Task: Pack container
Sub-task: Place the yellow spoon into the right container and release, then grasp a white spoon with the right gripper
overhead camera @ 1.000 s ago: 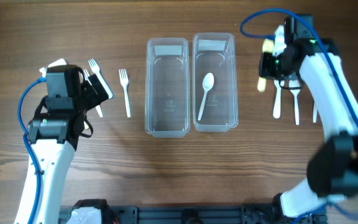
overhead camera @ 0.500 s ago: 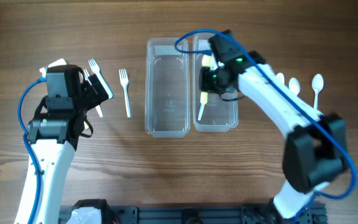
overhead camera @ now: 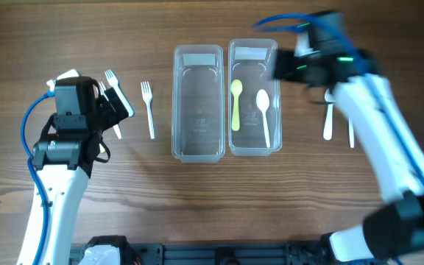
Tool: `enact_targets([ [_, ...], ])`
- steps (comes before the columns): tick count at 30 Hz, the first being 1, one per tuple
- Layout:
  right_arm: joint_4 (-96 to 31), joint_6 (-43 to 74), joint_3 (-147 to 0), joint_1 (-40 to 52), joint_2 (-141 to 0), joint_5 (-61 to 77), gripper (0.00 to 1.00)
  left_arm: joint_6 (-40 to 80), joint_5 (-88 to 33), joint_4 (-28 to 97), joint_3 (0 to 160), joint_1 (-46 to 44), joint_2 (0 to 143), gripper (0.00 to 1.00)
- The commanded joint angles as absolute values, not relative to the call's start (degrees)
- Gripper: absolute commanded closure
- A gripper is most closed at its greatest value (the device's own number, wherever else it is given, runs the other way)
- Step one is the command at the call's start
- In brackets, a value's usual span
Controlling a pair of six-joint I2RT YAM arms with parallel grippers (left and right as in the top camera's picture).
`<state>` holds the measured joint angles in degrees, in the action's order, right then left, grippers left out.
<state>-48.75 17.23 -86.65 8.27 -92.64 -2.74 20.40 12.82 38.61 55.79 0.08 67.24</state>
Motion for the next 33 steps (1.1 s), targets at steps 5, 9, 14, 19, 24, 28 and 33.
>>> enact_targets([
  [5,-50.30,3.42,-82.91,-9.41,-96.57,0.62,0.06,19.70,13.56,38.46,56.90,0.38,67.42,0.00],
  [9,-52.90,2.33,-80.12,-10.46,-104.44,6.07,0.19,19.70,13.56,38.46,56.90,0.38,67.42,0.00],
  [14,-53.32,5.17,-80.12,-10.46,-113.14,6.07,0.30,19.70,13.56,38.46,56.90,0.38,67.42,0.00],
  [19,-50.70,6.20,-80.12,-10.46,-116.01,6.07,0.37,19.70,13.56,38.46,56.90,0.38,67.42,0.00],
  [24,-49.43,5.98,-80.12,-10.24,-117.47,4.05,0.44,19.70,13.56,38.46,56.90,0.38,67.42,0.00],
  [28,-49.10,6.00,-80.12,-10.20,-119.50,4.08,0.48,19.70,13.56,38.46,56.90,0.38,67.42,0.00],
  [33,-49.12,6.02,-80.12,-10.20,-120.55,4.10,0.67,19.70,13.56,38.46,56.90,0.38,67.42,0.00],
])
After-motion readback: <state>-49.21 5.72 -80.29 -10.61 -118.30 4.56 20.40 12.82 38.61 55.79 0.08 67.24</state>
